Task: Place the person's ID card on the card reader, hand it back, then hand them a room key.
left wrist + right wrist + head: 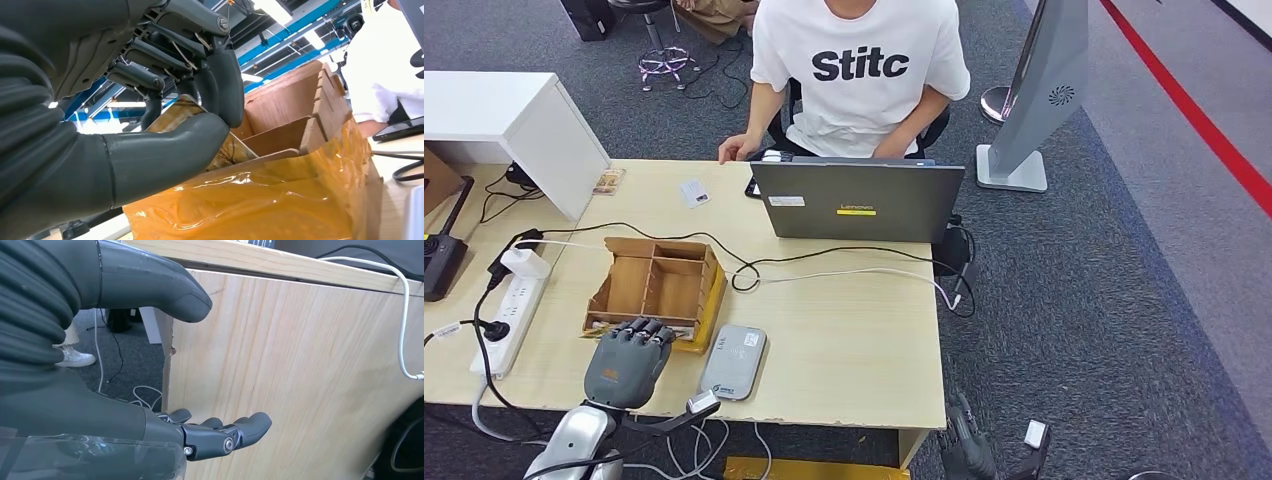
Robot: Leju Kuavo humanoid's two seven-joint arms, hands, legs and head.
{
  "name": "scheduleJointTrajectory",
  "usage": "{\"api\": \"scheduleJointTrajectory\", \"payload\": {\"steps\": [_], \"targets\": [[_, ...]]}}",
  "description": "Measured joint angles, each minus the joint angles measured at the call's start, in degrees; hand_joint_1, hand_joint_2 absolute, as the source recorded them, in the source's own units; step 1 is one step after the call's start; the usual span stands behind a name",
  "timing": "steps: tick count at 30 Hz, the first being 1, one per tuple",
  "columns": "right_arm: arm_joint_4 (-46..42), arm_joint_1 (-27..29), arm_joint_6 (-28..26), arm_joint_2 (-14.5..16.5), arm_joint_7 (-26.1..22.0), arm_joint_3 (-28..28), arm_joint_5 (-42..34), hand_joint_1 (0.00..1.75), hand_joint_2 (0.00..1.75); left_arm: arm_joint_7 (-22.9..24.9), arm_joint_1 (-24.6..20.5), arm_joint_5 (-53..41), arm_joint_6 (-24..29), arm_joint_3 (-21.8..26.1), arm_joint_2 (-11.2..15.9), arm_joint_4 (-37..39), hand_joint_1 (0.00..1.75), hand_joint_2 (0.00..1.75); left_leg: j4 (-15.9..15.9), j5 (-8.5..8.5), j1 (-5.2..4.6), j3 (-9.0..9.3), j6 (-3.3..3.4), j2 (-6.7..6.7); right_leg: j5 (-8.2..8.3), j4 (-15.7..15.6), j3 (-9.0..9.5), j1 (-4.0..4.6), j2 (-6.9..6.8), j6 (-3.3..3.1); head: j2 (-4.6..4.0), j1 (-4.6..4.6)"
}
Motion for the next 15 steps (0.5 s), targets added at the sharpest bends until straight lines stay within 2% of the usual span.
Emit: {"api": "scheduleJointTrajectory", "payload": {"steps": [15], "targets": [[0.0,0.0,0.0,0.0,-0.1,0.0,-0.2,0.00,1.75,0.1,0.0,0.9,0.0,0.7,1.2,0.0,1.75,1.75,0.0,0.00,0.00,-0.02,0.00,-0.02,0.00,0.0,-0.01,0.00,-0.01,0.00,0.00,-0.01]]}}
